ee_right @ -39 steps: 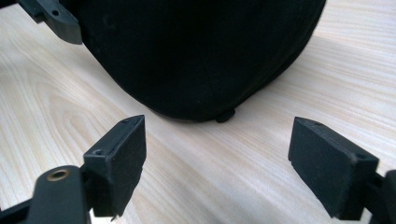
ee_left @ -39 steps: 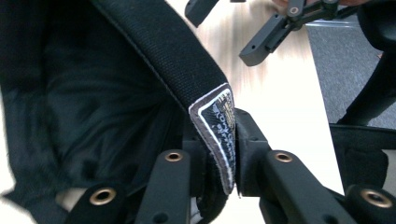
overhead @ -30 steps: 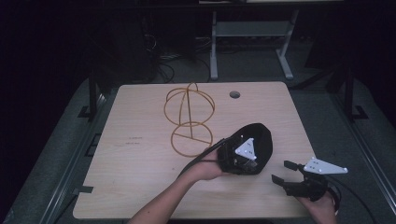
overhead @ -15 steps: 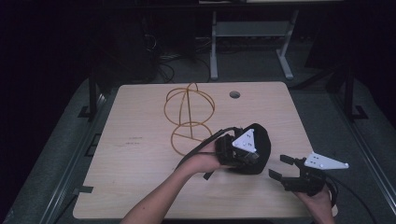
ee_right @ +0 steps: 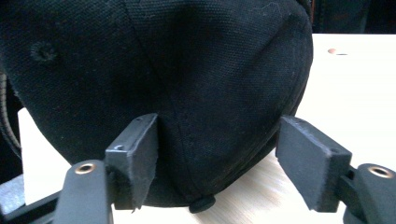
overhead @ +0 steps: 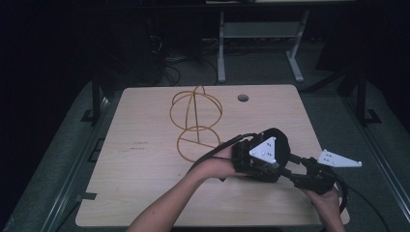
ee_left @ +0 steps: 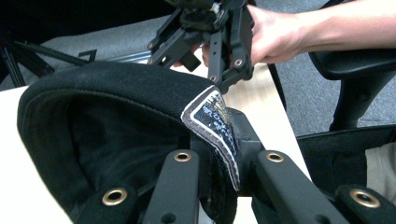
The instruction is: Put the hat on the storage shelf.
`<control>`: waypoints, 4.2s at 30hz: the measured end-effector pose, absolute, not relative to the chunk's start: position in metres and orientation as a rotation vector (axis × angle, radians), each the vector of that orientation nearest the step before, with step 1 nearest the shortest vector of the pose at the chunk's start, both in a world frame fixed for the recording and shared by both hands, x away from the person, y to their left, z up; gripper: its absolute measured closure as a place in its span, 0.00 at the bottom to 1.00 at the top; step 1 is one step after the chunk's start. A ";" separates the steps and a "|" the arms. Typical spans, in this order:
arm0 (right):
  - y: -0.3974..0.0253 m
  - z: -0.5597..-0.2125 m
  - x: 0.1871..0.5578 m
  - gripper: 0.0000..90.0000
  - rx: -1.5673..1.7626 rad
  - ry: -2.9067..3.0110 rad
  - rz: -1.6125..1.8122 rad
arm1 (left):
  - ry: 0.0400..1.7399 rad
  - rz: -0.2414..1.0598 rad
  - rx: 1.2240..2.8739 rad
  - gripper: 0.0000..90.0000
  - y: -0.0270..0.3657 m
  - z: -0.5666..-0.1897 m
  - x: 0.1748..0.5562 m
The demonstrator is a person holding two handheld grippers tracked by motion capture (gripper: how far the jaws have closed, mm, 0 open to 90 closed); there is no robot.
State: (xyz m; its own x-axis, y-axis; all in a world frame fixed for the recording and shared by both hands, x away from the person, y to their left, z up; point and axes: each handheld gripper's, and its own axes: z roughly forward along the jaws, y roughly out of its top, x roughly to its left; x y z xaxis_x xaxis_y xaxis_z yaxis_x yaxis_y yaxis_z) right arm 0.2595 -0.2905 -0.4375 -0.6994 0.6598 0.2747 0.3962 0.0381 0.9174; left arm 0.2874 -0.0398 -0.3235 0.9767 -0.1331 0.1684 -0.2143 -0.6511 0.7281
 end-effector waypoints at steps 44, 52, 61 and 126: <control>-0.296 -0.414 0.255 1.00 0.943 2.043 1.784 | -0.101 0.218 2.324 0.69 -0.005 -0.322 0.296; -0.300 -0.407 0.253 1.00 0.938 2.047 1.751 | -0.044 0.235 2.318 0.60 0.005 -0.324 0.298; -0.305 -0.396 0.253 1.00 0.925 2.057 1.703 | 0.028 0.249 2.305 0.51 0.025 -0.332 0.296; -0.256 -0.275 0.290 1.00 0.741 2.150 1.563 | 0.359 0.312 2.260 0.38 0.146 -0.417 0.272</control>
State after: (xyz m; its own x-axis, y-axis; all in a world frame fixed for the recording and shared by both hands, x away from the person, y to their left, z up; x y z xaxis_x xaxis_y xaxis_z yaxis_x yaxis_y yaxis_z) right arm 0.2898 -0.2564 -0.2752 -0.7888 0.6146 0.0028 0.1924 0.2426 0.9509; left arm 0.2717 0.1460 -0.4167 0.9290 0.3545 0.1065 0.1546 -0.6330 0.7585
